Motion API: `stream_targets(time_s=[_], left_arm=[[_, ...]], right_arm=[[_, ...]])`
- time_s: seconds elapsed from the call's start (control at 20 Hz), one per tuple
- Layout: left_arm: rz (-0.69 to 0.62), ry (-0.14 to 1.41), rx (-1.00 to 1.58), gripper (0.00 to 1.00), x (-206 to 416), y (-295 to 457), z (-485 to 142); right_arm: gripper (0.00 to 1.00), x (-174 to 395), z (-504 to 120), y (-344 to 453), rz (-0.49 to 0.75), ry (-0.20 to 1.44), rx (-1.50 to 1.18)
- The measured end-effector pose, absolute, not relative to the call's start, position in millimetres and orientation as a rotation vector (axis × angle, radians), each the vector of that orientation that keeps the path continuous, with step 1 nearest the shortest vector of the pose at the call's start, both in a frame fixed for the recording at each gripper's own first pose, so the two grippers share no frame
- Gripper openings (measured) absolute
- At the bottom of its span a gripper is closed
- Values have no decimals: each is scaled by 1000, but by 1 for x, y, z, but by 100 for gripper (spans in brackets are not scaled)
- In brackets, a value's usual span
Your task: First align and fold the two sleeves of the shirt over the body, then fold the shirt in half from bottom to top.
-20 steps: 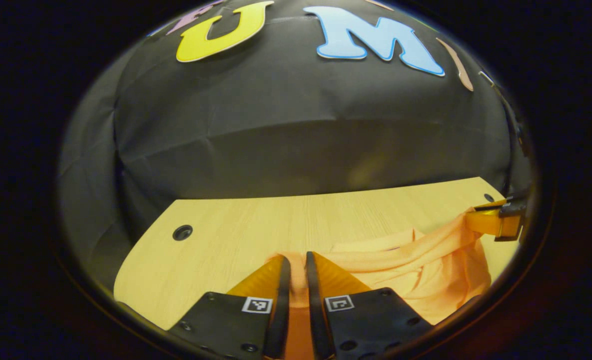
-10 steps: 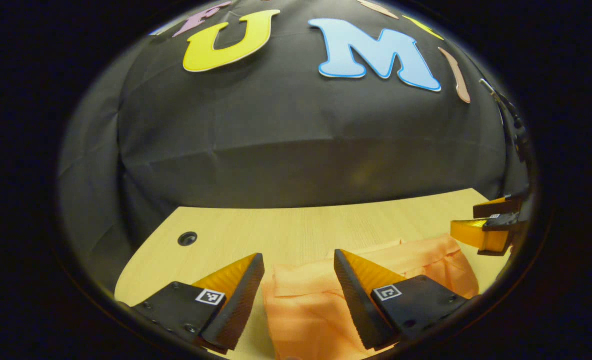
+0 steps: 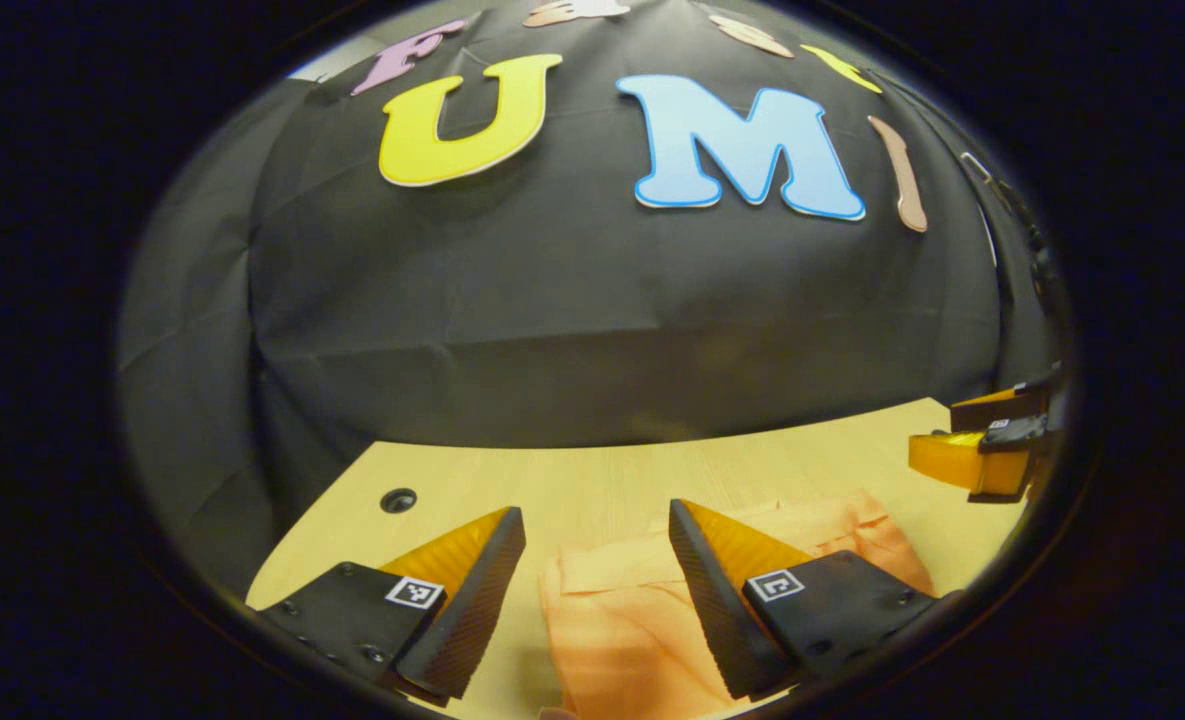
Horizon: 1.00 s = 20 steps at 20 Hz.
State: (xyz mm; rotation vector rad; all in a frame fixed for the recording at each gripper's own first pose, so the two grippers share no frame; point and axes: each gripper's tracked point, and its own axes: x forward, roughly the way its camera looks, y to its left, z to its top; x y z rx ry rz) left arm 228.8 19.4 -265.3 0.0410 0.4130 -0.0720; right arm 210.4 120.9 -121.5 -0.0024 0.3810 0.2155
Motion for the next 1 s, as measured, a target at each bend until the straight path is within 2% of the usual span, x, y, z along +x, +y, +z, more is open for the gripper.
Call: stream_targets(time_s=[0.2, 0.25, 0.35, 1.0], left_arm=[[-94, 369, 15, 94, 199, 10, -241], [-102, 364, -4, 97, 191, 6, -235], [-92, 334, -28, 94, 169, 2, -215], [-45, 181, -18, 96, 78, -6, -137]], right_arm=[[96, 181, -98, 113, 202, 309, 17], [96, 173, -96, 109, 197, 296, 16], [96, 156, -89, 103, 193, 260, 23], [96, 65, -47, 78, 235, 86, 1]])
